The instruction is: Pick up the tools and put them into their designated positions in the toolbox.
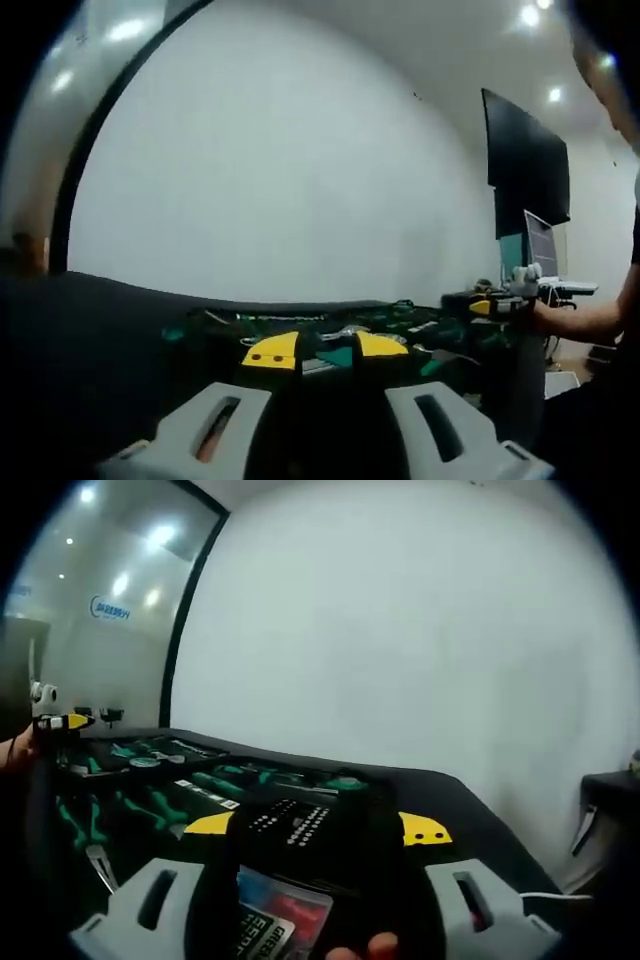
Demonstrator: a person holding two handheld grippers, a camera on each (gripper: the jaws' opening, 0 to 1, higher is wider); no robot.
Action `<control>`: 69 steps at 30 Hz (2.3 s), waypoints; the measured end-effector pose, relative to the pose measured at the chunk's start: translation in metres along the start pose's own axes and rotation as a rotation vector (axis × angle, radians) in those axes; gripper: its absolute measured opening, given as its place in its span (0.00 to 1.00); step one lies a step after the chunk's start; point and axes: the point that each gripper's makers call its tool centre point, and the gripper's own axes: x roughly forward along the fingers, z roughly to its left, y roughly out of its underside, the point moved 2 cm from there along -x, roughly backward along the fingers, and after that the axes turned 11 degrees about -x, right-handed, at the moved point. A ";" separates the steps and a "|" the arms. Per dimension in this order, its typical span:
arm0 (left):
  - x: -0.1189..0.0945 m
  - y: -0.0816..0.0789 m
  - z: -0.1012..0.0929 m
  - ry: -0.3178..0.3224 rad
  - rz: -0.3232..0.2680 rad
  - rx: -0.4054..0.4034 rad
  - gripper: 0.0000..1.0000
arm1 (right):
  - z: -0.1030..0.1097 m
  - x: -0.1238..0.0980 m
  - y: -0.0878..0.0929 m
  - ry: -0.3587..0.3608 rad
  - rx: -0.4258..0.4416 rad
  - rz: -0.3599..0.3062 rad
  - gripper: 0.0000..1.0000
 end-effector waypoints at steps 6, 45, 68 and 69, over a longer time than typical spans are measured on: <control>0.002 0.007 0.004 -0.017 0.042 0.031 0.16 | -0.001 0.001 0.000 0.003 -0.006 -0.002 0.59; 0.003 0.003 0.004 -0.036 0.013 0.069 0.21 | 0.001 0.003 0.004 -0.004 -0.024 0.016 0.59; 0.004 0.006 0.010 -0.037 0.025 0.094 0.21 | 0.001 0.003 0.006 -0.006 -0.039 0.023 0.59; 0.004 0.006 0.008 -0.037 0.025 0.096 0.21 | 0.001 0.003 0.006 -0.006 -0.039 0.023 0.59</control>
